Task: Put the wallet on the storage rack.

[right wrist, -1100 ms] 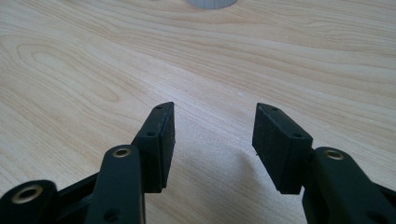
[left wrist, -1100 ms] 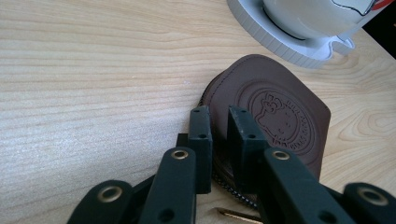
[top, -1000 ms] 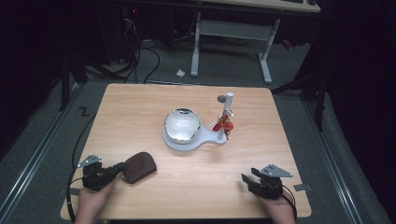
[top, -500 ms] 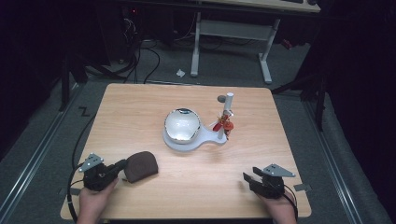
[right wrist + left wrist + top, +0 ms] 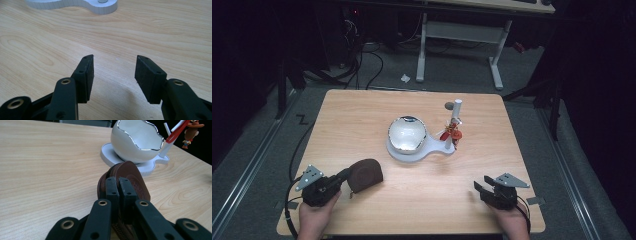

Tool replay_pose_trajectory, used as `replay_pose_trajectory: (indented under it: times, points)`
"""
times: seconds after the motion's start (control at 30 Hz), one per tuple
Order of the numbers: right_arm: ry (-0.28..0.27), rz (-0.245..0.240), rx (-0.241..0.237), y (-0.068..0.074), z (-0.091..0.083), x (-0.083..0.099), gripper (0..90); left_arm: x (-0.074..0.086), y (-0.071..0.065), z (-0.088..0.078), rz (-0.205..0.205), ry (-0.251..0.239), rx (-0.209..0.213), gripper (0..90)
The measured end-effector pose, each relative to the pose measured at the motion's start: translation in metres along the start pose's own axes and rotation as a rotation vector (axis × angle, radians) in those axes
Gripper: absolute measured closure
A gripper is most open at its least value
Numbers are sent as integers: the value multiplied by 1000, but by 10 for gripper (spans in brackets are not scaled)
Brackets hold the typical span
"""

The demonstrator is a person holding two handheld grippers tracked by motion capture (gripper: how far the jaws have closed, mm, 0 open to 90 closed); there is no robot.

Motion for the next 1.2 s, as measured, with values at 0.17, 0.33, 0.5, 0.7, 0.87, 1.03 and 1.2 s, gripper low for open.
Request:
replay_pose_trajectory:
  times: [0.17, 0.33, 0.5, 0.7, 0.87, 1.03, 1.2]
  points:
    - [-6, 2, 6, -3, -2, 1, 500, -3, -5, 0, 12, -19, -4, 875]
    - [-16, 4, 15, -3, -4, 1, 502, -5, -8, -2, 16, -41, -12, 875]
    - [-15, -10, 19, -1, -4, 1, 502, -10, -13, -10, 29, -76, -25, 875]
    - [-28, -13, 21, -1, -8, 3, 503, -22, -21, -14, 49, -95, -33, 875]
    - [-40, -11, 22, -3, -11, 2, 505, -35, -26, -13, 66, -105, -36, 875]
    - [-43, -2, 16, -6, -10, 2, 505, -47, -30, -9, 69, -106, -33, 875]
    - [-46, -4, 15, -7, -12, 3, 506, -60, -34, -5, 79, -103, -35, 874]
Point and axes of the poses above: each handheld gripper's, and its own axes: z roughly forward along the jaws, x roughly out of its underside, y roughly to its left, the point moved 5 cm from there along z, roughly forward along the jaws, and after that the axes turned 13 degrees about y, right-handed, at the moved point
